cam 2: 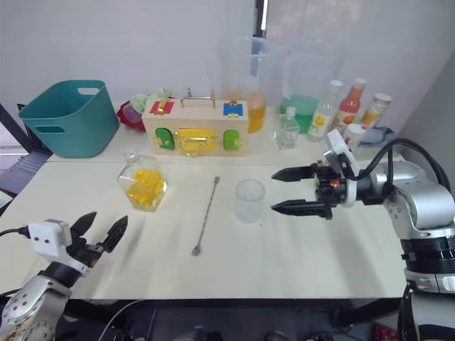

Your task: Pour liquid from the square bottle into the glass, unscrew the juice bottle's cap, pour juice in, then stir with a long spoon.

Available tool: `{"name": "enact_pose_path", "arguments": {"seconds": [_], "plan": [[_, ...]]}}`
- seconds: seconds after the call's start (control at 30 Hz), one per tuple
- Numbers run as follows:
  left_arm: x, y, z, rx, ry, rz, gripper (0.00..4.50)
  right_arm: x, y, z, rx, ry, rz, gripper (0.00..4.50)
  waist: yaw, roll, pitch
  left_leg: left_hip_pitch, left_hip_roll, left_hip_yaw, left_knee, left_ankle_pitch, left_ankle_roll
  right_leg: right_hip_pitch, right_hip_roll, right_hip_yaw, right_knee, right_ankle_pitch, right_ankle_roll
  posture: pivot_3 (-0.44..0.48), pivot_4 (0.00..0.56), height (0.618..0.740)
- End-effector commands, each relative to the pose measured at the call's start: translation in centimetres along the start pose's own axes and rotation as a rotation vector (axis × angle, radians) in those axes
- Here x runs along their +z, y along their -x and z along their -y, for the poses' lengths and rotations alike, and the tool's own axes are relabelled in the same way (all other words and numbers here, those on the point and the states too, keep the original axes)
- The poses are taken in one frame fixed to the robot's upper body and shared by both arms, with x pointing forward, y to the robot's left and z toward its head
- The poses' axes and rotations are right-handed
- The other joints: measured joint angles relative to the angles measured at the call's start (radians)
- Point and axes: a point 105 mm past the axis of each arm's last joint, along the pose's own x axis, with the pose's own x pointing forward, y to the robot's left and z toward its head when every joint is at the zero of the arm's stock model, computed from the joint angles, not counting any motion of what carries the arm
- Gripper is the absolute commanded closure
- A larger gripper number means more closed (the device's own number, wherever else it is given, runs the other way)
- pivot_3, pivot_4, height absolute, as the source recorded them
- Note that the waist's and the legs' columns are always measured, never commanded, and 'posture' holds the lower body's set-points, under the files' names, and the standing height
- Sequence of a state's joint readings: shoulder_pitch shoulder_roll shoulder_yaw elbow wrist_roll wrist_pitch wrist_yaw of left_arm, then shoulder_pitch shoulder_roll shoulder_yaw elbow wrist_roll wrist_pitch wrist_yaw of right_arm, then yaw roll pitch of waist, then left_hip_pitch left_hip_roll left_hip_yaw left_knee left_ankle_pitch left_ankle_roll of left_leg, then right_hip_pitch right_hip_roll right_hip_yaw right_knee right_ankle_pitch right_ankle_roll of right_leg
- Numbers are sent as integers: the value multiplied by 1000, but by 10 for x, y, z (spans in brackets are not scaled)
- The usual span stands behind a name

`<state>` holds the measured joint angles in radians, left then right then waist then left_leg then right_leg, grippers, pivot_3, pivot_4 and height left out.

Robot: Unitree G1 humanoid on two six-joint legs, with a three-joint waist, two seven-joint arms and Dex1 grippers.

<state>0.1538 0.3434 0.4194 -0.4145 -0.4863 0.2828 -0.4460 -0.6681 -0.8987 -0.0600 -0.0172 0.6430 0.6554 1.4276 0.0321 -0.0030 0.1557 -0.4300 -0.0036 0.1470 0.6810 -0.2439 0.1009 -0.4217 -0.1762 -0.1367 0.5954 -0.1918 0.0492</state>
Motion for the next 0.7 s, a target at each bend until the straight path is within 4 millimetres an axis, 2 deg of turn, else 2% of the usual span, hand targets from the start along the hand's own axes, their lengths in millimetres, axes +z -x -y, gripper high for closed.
{"name": "enact_pose_path", "arguments": {"seconds": [0.03, 0.4, 0.7], "plan": [[8, -16, 0, -10, -39, 42, 0, 12, 8, -5, -25, 65, 13, 25, 7, 0, 0, 0, 0, 0, 0, 0, 0, 0, 0, -1, 0, 0, 0, 0, 150, 740], [3, -61, 0, -27, -26, 49, 0, 11, 13, -7, -72, 71, -3, 25, 9, 0, 0, -2, 0, 0, 1, 0, 0, 1, 1, -1, 1, 0, 0, 0, 150, 740], [7, -86, -5, -5, -44, 66, 0, 7, 14, -11, -90, 69, -19, 25, 5, -1, 0, -2, 1, 1, 2, 0, 0, 2, 2, -2, 1, 1, 0, 0, 150, 740]]}}
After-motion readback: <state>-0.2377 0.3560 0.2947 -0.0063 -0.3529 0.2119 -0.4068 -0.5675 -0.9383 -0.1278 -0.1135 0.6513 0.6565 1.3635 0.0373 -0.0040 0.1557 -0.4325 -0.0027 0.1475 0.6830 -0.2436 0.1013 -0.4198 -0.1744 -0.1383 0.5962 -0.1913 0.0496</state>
